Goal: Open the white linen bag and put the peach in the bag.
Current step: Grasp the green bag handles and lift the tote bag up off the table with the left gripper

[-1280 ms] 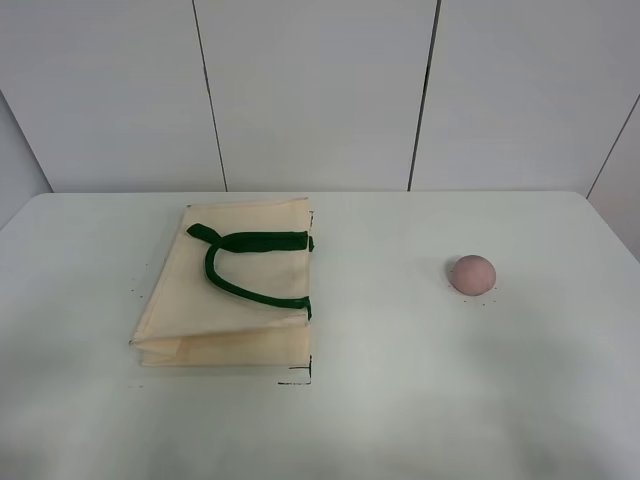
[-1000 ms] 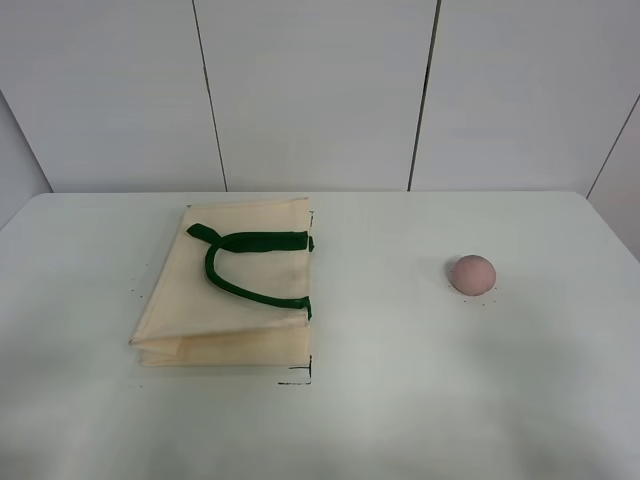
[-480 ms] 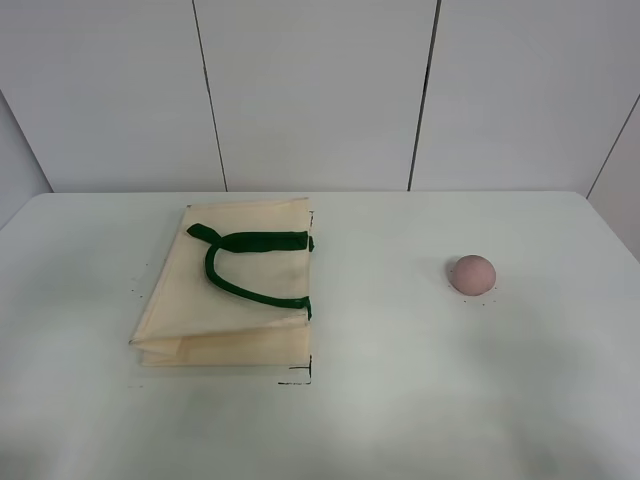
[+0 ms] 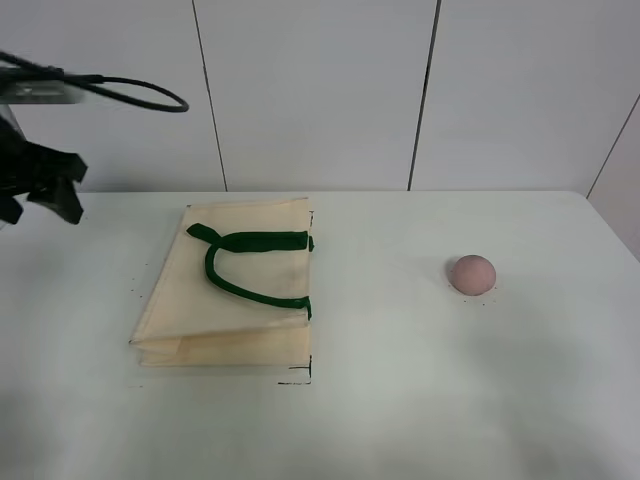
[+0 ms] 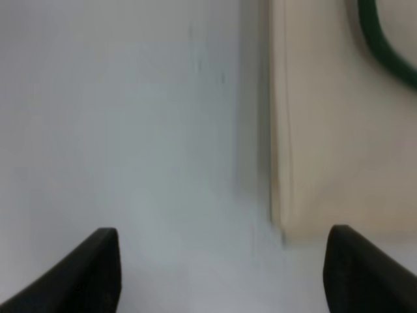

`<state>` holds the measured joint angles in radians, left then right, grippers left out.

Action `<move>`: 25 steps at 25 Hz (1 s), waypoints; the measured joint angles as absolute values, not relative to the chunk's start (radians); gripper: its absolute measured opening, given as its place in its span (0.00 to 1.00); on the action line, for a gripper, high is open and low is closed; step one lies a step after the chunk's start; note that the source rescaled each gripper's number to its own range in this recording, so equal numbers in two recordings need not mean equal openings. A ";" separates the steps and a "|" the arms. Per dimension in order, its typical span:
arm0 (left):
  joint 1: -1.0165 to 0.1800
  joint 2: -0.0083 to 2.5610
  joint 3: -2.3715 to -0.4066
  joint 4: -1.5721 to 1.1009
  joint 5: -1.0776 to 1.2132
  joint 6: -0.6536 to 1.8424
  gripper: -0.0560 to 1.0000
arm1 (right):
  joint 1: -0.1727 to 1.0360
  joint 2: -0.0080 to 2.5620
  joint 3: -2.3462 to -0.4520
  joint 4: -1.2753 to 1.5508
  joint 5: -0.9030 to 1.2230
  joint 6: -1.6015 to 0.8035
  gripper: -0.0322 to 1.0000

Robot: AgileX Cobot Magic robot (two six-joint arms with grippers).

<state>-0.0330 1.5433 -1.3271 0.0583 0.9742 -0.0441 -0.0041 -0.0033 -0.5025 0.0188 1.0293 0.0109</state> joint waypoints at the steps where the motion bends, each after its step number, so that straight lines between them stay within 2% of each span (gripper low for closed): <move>1: -0.033 1.615 -1.374 0.052 0.972 -0.044 1.00 | -0.004 -0.003 -0.503 0.019 1.029 0.011 1.00; 5: -0.041 1.857 -1.563 0.007 0.971 -0.056 1.00 | -0.004 -0.003 -0.503 0.019 1.029 0.011 1.00; 10: -0.127 2.060 -1.710 0.000 0.999 -0.134 1.00 | -0.004 -0.003 -0.503 0.019 1.029 0.011 1.00; 17: -0.242 2.185 -1.763 0.000 0.960 -0.217 1.00 | -0.004 -0.003 -0.503 0.019 1.029 0.011 1.00; 25: -0.273 2.253 -1.764 0.018 0.897 -0.259 1.00 | -0.004 -0.003 -0.503 0.019 1.029 0.011 1.00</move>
<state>-0.2735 2.2525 -1.7638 0.0184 0.8967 -0.2592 -0.0041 -0.0033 -0.5025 0.0191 1.0293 0.0109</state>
